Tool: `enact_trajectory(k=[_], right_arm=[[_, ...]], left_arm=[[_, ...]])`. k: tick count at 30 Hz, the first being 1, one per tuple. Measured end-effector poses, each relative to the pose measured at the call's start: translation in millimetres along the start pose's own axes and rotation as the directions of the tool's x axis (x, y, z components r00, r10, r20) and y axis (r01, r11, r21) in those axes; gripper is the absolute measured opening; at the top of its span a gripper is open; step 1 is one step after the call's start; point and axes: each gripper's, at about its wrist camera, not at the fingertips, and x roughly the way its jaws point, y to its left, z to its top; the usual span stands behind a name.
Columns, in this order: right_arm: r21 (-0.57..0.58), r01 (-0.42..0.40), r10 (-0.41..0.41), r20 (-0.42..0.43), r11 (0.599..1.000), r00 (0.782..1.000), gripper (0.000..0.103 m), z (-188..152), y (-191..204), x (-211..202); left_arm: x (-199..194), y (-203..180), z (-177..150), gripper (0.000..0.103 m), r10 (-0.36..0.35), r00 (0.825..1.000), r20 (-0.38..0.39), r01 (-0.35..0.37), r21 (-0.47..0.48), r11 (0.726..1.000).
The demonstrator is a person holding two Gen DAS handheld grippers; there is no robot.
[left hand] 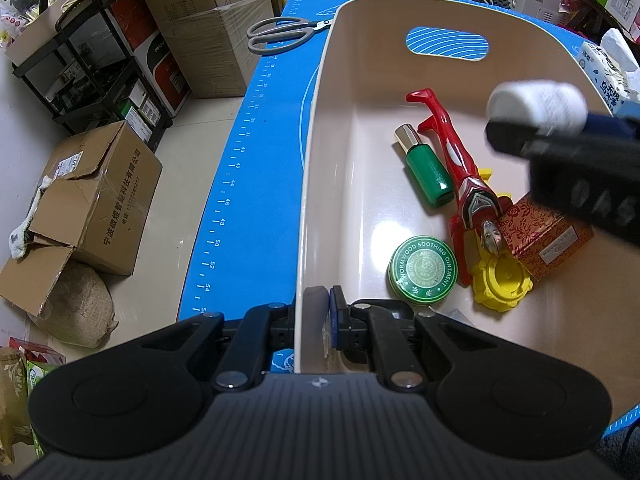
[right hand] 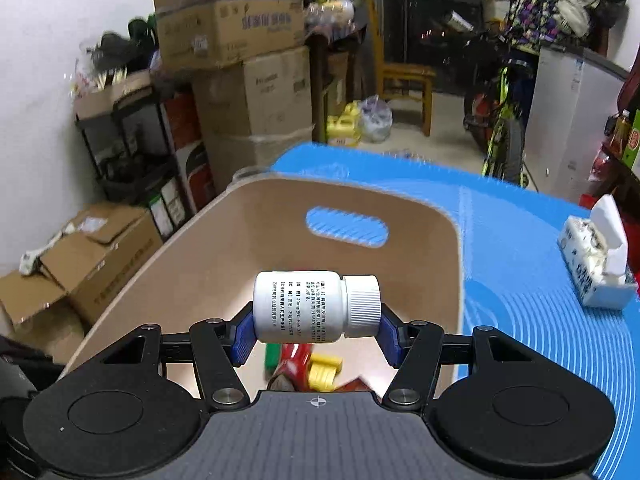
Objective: Organize rigid objects
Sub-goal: 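Carry the white pill bottle with the right tool and release it into the bin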
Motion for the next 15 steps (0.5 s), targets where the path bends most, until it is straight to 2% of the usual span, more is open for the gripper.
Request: enact_trajectory(k=[3,9,12,15], right_arm=[[-0.027,-0.002,0.000,-0.077,1.000,0.997,0.064,-3.2,6.4,10.8],[-0.090,-0.002,-0.013,-0.166,0.996,0.986,0.064,-2.6,21.2,21.1],[-0.103,-0.004,-0.013,-0.161,0.995,0.987,0.064,-4.2,20.4,17.8],[-0.108,0.005,-0.018,-0.121,0.994,0.993,0.070,-5.4,22.0,11.0]], left_arm=[[-0.4,-0.5,0.3,0.013,0.002,1.000,0.000,-0.002,0.001,1.000],[-0.9,0.2,0.3,0.013,0.003,1.000,-0.001,-0.003,0.000,1.000],[-0.9,-0.2,0.4,0.013,0.005,1.000,0.000,-0.005,0.000,1.000],[-0.8,-1.5,0.2,0.013,0.011,1.000,0.002,-0.011,0.002,1.000]])
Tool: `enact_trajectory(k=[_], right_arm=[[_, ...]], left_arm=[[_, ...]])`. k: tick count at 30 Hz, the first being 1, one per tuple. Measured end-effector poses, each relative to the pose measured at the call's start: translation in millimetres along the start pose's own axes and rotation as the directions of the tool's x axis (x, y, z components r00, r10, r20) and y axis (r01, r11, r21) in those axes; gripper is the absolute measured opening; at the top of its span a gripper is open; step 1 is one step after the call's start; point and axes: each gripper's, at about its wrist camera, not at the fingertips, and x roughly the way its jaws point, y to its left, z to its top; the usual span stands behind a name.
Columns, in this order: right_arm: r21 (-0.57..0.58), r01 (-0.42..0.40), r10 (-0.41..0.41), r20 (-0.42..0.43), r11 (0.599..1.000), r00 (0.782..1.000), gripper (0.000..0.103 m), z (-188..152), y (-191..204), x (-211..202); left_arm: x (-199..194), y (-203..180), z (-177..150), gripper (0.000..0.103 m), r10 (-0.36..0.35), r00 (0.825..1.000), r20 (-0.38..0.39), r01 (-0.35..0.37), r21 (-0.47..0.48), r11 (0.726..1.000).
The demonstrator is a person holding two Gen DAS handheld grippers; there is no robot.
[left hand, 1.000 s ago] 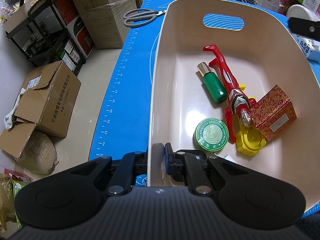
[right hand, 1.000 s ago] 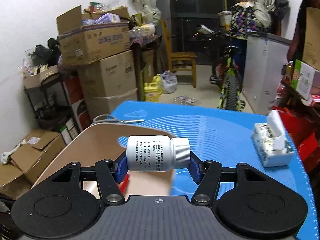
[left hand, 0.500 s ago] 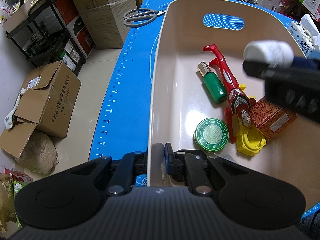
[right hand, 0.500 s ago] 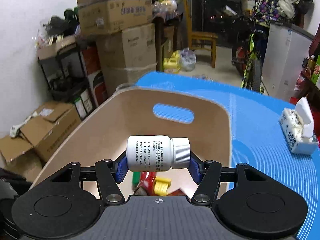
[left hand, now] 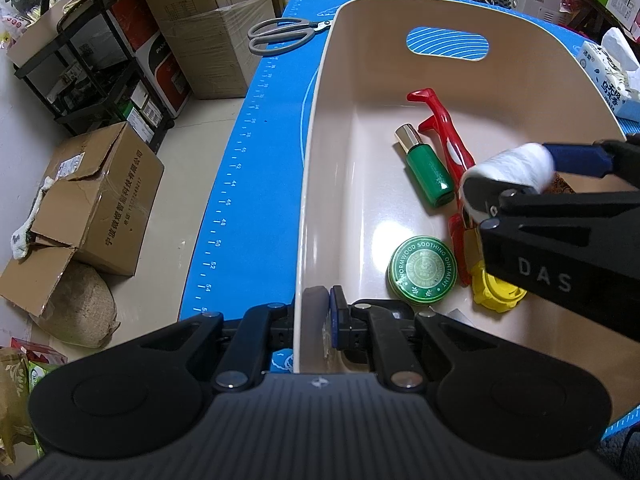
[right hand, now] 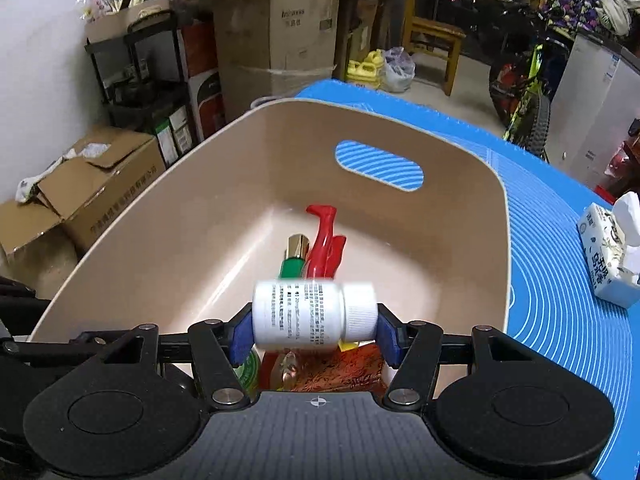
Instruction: Organize rigid objects
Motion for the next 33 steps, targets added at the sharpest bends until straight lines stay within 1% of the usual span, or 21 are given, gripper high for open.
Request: enact_trajectory(k=[2,5,7,8,9,10,11,12,16,19,24,26,29,33], right_arm=[[-0.008,0.017,-0.016,0.030,1.000,0.999,0.073,-1.5,-2.1,-6.5],[0.012,0.015,-0.016,0.066,1.000,0.998,0.079,-0.1,-7.6,-17.6],[0.031,0.019,-0.021,0.089,0.999,0.996,0.085,1.0,-12.6,-25.4],[0.044,0.023,-0.028,0.106,0.999,0.994,0.086,0.1,-15.5,-31.2],[0.055,0.025,-0.031,0.117,0.998,0.993,0.090,0.1,-17.9,-34.6],[0.073,0.028,-0.037,0.129,0.997,0.991,0.093,-1.5,-21.4,-39.7],[0.088,0.030,-0.042,0.137,0.996,0.990,0.094,-2.7,-24.4,-44.6],[0.100,0.032,-0.046,0.144,0.994,0.988,0.095,-4.2,-27.2,-49.6],[0.117,0.055,-0.073,0.163,0.992,0.984,0.097,-11.6,-35.4,-68.5],[0.122,0.079,-0.100,0.177,0.989,0.979,0.098,-17.3,-41.9,-84.3],[0.161,0.086,-0.116,0.188,0.983,0.975,0.099,-27.2,-54.9,-110.0],[0.170,0.093,-0.126,0.196,0.981,0.973,0.099,-33.5,-58.7,-121.2],[0.188,0.099,-0.136,0.199,0.977,0.971,0.099,-40.5,-63.5,-135.4],[0.209,0.105,-0.150,0.210,0.972,0.966,0.099,-52.9,-68.9,-158.1]], left_arm=[[0.1,0.0,-0.1,0.013,0.003,1.000,0.002,-0.003,-0.002,1.000],[-1.1,-0.6,-0.3,0.014,0.009,1.000,0.009,-0.009,-0.005,1.000],[-1.8,-0.1,0.0,0.018,0.004,1.000,0.015,-0.004,-0.013,1.000],[-3.0,-0.2,0.1,0.025,-0.004,1.000,0.021,0.005,-0.018,1.000],[-4.4,-0.3,0.0,0.046,-0.008,1.000,0.028,0.009,-0.021,1.000],[-8.1,-2.7,-1.3,0.063,-0.007,0.999,0.047,0.008,-0.021,1.000],[-11.3,-4.1,-2.1,0.068,-0.001,0.998,0.062,0.003,-0.019,1.000],[-16.5,-5.7,-3.4,0.070,0.008,0.997,0.082,-0.006,-0.016,1.000],[-33.6,-11.5,-8.1,0.073,0.011,0.992,0.128,-0.008,-0.027,1.000],[-48.0,-14.8,-12.3,0.073,0.031,0.986,0.162,-0.024,-0.045,0.999],[-79.3,-17.8,-12.9,0.073,0.045,0.973,0.228,-0.028,-0.079,0.997],[-90.3,-21.3,-15.0,0.073,0.048,0.968,0.248,-0.030,-0.077,0.997],[-109.1,-25.7,-20.4,0.073,0.058,0.958,0.280,-0.038,-0.076,0.996],[-128.0,-29.4,-30.3,0.073,0.068,0.949,0.309,-0.037,-0.104,0.994]])
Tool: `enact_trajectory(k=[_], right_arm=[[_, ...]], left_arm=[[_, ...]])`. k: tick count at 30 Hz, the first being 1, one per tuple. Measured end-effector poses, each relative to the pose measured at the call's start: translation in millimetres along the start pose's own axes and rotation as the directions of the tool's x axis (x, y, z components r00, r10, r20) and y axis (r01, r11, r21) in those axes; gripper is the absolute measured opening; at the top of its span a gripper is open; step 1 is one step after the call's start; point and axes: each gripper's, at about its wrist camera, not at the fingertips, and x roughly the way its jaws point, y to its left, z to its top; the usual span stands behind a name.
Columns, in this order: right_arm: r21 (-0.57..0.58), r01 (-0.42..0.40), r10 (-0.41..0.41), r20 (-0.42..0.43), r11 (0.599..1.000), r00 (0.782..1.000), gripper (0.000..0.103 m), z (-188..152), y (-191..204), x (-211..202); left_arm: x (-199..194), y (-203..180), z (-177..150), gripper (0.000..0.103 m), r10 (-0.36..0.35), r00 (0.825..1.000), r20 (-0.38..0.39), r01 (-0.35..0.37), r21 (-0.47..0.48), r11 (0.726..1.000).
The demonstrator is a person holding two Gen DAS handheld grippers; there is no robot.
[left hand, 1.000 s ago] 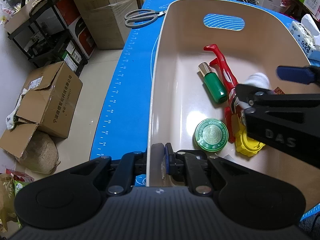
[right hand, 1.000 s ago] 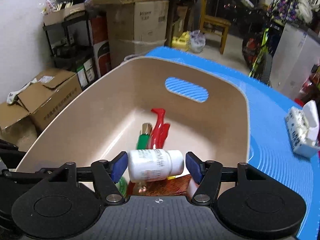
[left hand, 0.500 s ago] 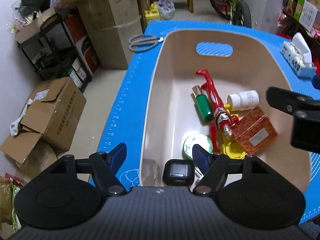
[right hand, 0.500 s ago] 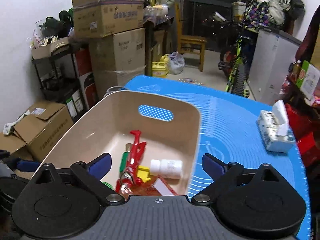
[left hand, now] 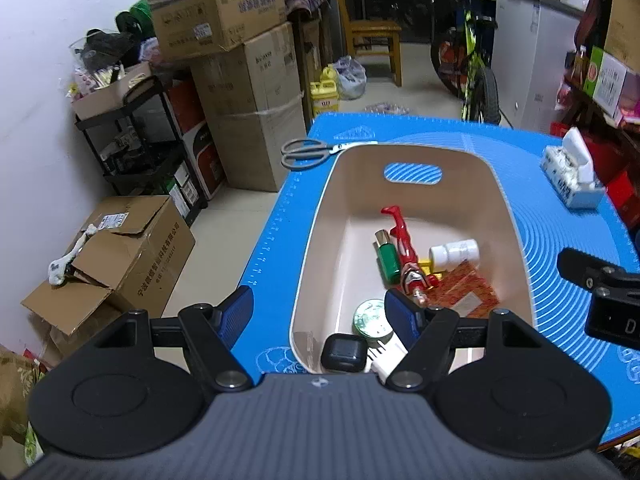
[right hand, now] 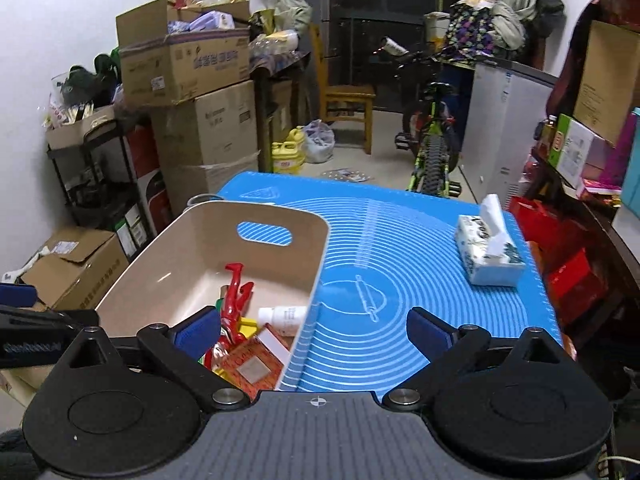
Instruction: Organize rigid objects
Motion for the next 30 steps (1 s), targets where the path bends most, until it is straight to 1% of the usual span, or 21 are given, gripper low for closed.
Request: enact_trajectory(k=[4,15,20,30], right_arm=[[0.003,0.016,-0.016,0.020,1.000,1.000,0.099,-6.0,-8.3,-25.3],[0.024,0.051,-0.053,0.049,0.998,0.997,0.099,-28.6,-35.7,-85.0],[0.033,0.064,-0.065,0.054,0.997,0.996,0.099,-46.2,-47.8,-107.6],[0.037,0.075,-0.077,0.061,0.996,0.995,0.099,-82.7,-59.5,-140.0]], left_arm=[[-17.8,-4.7,-5.4,0.073,-0.007,1.000,0.012,0.007,0.003,1.000],[-65.5,-25.5,-34.2,0.073,-0.030,0.996,0.089,0.030,0.000,1.000],[-78.6,-32.3,-47.2,0.073,-0.054,0.993,0.103,0.054,-0.005,0.999],[-97.1,-46.2,-75.0,0.073,-0.065,0.989,0.130,0.063,0.013,0.998]])
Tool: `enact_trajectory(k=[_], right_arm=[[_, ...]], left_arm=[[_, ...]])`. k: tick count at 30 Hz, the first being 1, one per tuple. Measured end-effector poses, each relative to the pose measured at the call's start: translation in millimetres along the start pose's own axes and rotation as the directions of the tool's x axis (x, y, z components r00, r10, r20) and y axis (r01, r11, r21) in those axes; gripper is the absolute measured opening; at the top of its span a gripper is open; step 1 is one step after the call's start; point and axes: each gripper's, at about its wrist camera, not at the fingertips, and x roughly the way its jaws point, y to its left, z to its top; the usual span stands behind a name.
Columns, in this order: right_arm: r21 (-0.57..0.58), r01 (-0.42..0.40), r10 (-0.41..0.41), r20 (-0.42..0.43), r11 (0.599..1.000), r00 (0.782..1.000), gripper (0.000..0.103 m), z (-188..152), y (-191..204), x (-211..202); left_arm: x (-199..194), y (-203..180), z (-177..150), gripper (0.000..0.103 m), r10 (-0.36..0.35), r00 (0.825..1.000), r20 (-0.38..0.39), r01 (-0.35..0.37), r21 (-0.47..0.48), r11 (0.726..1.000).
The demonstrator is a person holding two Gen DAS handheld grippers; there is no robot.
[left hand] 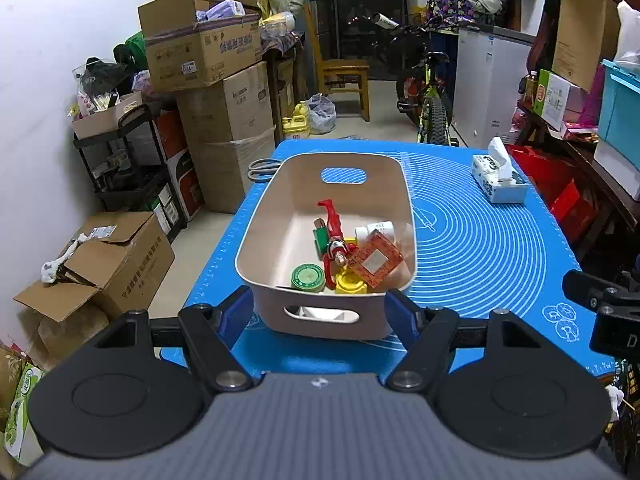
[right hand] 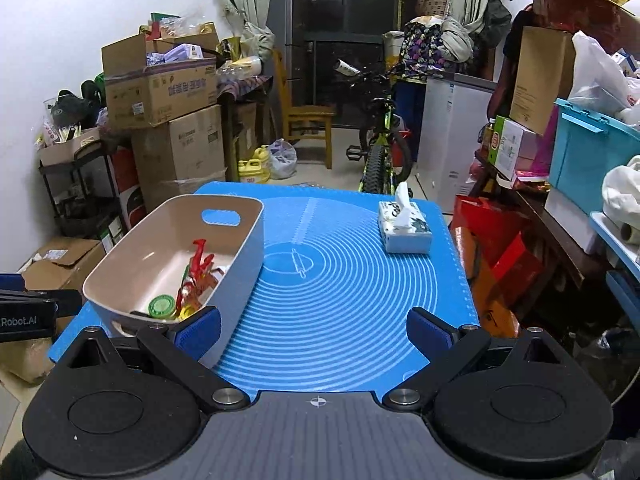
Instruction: Organize rigid objects
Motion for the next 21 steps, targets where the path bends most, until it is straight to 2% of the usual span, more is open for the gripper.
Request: enact_trajectory(k=[21], right_arm=[[-0.031,-0.020,0.020,-0.003,0.999,1.000,0.099,-50.3,10.8,-27.6]], left_arm=[[-7.5,-8.5,-57.9,0.073,-0.027,1.000,-0.008,0.027,0.030,0.999]])
